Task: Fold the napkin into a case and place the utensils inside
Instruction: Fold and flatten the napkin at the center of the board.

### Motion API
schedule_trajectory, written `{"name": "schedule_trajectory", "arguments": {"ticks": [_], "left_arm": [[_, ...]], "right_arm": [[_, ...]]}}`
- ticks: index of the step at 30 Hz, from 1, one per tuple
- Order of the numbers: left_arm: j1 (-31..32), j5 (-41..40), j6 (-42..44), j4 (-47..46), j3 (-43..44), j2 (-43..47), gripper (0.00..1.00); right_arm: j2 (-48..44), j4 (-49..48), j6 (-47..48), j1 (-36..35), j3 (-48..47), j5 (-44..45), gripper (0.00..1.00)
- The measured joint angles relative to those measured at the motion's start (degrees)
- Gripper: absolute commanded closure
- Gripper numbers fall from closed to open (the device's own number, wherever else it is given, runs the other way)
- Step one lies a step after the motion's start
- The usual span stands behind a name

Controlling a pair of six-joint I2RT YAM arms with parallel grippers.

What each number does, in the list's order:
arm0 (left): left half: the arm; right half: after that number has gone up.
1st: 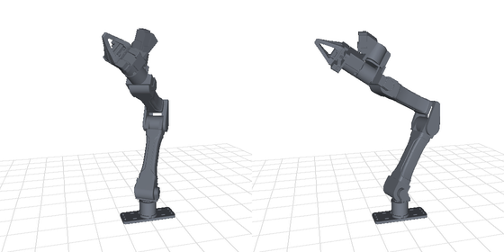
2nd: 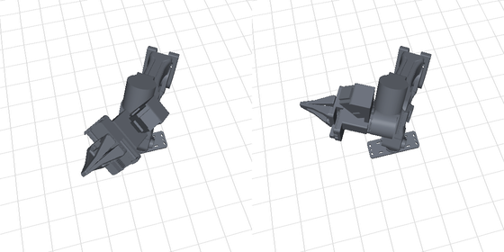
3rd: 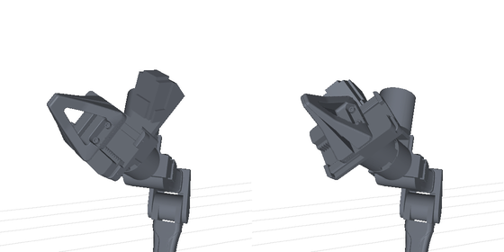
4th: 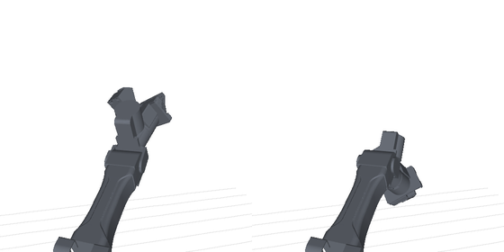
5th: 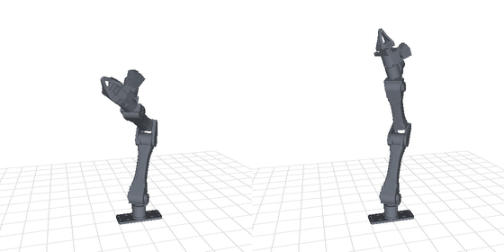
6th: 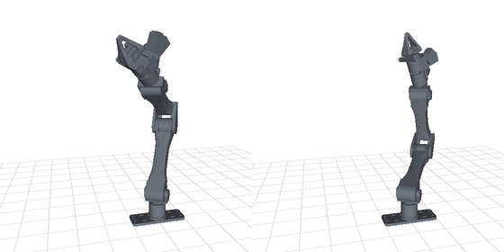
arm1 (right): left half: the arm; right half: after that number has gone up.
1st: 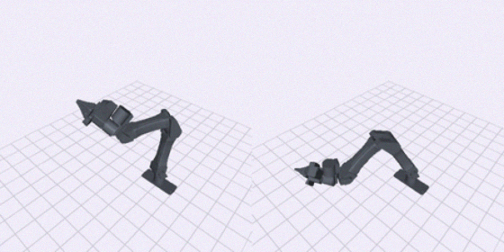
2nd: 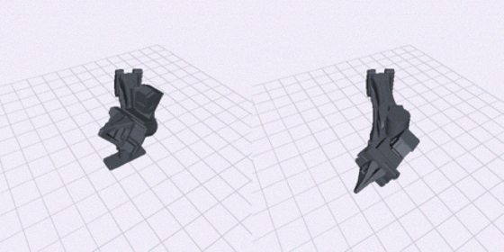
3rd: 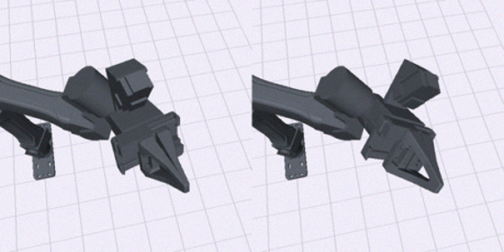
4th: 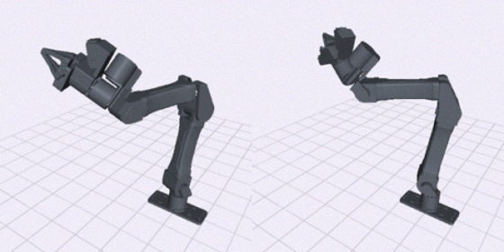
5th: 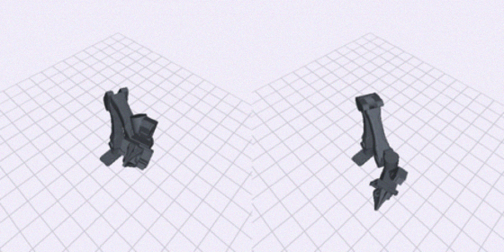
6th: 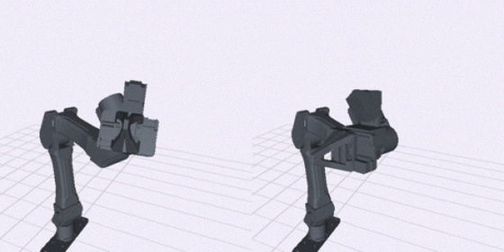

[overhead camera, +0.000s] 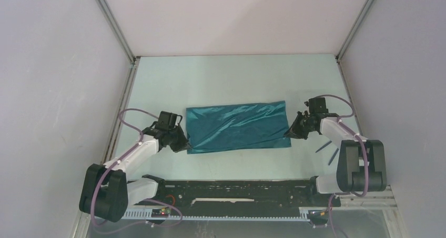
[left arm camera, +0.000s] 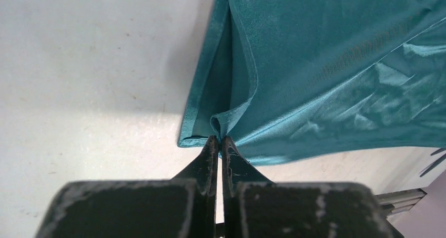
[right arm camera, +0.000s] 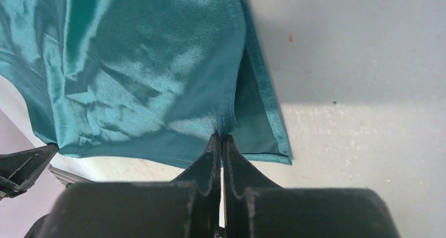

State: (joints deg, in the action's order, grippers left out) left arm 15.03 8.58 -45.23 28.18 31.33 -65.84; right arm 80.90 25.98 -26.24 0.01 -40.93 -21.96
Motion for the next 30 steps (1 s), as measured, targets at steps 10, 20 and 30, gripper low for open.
{"name": "schedule_trajectory", "arguments": {"ticks": [10,20,30], "left_arm": [[0.13,-0.96,-0.31,0.31,-0.92,1.73,1.0],[0.28,-1.44,-0.33,-1.92,-0.9,-2.27,1.0],[0.61,-1.29,-0.39,-3.93,-0.92,-3.91,1.0]], "right_arm": [[-1.49,-1.22,0.02,1.57,1.62,-0.02,1.0],[4.13,-5.55,-0.02,1.79,1.62,-1.22,1.0],[4.26,-5.55,-0.02,1.77,1.62,-1.03,1.0]]}}
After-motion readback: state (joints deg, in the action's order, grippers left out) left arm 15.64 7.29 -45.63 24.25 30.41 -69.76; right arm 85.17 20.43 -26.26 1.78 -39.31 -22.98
